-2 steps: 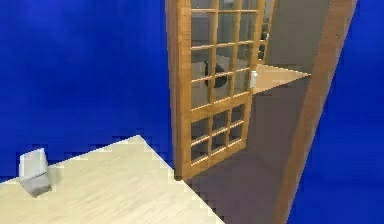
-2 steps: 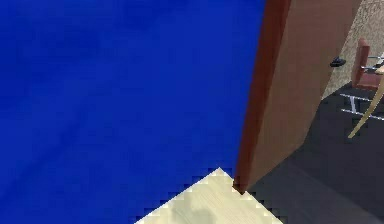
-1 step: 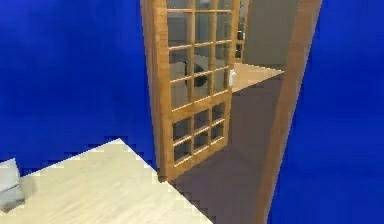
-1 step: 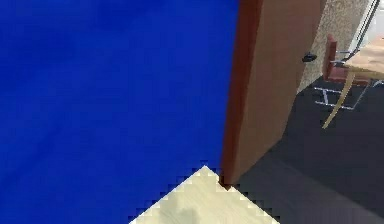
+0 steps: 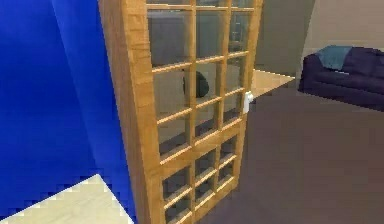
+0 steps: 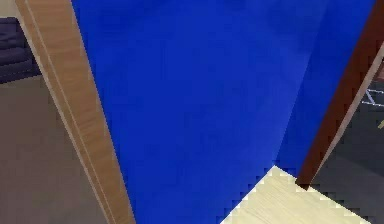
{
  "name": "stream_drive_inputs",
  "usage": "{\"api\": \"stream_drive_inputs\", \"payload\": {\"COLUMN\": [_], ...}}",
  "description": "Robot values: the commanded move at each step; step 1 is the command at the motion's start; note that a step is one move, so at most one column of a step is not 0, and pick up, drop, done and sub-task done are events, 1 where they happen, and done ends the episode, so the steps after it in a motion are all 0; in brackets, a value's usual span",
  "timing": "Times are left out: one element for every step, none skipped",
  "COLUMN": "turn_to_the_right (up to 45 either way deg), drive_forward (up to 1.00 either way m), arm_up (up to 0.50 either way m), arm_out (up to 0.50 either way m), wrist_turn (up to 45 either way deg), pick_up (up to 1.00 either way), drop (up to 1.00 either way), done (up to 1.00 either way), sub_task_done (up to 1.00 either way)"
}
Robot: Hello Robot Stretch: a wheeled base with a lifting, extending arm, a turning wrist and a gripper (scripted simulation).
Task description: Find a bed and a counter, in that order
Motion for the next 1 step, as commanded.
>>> {"api": "stream_drive_inputs", "payload": {"turn_to_the_right": [-3.0], "drive_forward": [0.0], "arm_up": [0.0], "arm_out": [0.0], "wrist_turn": [0.0], "pick_up": [0.0], "drop": [0.0], "done": [0.0], "sub_task_done": [0.0]}}
